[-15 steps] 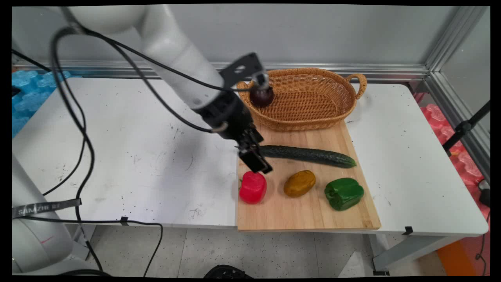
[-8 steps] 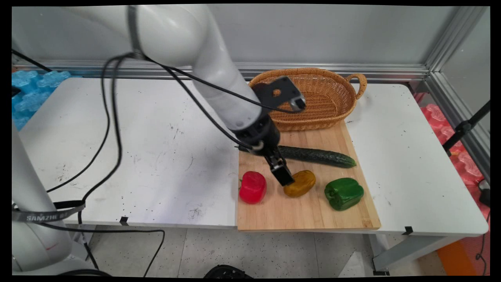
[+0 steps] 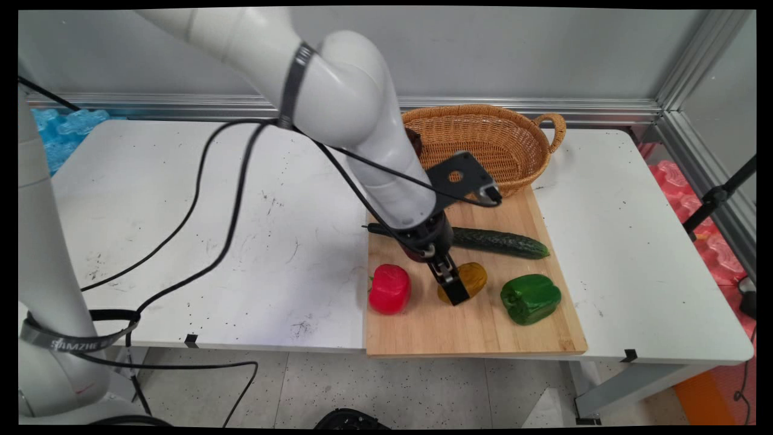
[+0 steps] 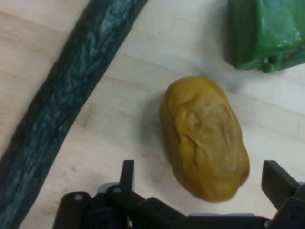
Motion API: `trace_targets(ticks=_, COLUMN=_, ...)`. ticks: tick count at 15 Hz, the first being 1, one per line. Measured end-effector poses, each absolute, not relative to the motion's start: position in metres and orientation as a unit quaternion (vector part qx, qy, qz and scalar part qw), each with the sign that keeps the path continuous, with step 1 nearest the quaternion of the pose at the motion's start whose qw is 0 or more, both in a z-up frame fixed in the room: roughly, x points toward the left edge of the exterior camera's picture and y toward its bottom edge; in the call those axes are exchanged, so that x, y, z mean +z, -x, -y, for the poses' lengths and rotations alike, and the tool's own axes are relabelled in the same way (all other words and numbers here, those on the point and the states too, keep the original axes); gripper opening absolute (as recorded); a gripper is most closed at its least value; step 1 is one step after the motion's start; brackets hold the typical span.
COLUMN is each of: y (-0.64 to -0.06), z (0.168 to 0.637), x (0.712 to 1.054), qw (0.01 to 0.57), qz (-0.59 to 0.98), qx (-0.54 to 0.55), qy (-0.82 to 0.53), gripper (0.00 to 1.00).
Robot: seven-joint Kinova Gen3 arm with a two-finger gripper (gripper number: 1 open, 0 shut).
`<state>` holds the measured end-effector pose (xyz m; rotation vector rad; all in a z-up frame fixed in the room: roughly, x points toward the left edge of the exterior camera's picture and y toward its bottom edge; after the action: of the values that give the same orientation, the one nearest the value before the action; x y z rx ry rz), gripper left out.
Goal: Pick up the potato from the cutting board, then place the picked object in the vegetable basket
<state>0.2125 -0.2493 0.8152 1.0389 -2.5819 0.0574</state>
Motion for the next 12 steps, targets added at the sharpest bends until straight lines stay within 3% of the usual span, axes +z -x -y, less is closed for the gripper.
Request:
trace_targets(ticks=5, y=-0.195, z=0.254, x=0.799, qw=0.168, qz=0.914, qx=0.018, qy=-0.37, gripper=1.0)
trace_targets(ticks=6, y=-0.193, z=0.254, x=0.798, qw=0.168, qz=0.914, qx=0.018, qy=-0.368, gripper=0.0)
trace_targets(ticks=12, y=-0.193, z=0.253, x=0.803, qw=0.17, qz=0.92, qx=0.019, qy=-0.353, gripper=0.0)
